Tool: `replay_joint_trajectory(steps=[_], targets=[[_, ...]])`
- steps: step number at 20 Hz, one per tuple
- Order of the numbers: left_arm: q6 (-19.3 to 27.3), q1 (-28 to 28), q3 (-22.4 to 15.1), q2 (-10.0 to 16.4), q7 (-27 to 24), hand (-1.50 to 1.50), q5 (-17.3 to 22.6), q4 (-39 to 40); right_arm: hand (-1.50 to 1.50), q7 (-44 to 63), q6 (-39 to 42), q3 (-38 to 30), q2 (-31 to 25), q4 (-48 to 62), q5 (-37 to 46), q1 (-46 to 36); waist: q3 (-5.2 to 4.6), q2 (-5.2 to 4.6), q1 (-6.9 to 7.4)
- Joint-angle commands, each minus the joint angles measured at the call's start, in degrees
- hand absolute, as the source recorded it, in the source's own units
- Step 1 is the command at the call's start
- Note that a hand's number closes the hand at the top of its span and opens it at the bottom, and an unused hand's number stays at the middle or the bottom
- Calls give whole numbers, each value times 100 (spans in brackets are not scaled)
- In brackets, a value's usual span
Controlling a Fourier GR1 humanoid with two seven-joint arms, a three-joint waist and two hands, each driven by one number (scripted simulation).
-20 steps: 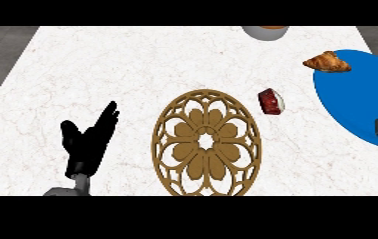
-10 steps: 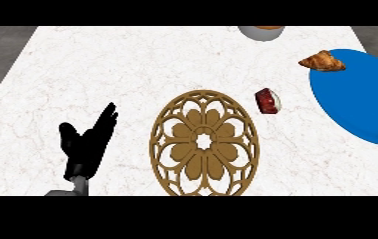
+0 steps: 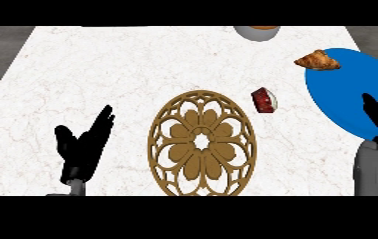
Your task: Pick the croissant from the placemat and place it in the plate
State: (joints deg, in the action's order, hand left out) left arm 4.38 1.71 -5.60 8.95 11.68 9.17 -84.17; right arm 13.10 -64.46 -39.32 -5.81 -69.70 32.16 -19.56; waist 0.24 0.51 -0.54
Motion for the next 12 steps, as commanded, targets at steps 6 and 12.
replay_joint_trajectory(steps=[6, 12], targets=[[183, -344, -54, -284, 45, 0, -248, 429, -150, 998, -310, 1998, 572, -1502, 294, 1851, -30, -40, 12], [235, -366, -102, -390, 109, 0, -377, 449, -150, 2131, -1155, 3075, 578, -1474, 1212, 2295, -29, -53, 41]])
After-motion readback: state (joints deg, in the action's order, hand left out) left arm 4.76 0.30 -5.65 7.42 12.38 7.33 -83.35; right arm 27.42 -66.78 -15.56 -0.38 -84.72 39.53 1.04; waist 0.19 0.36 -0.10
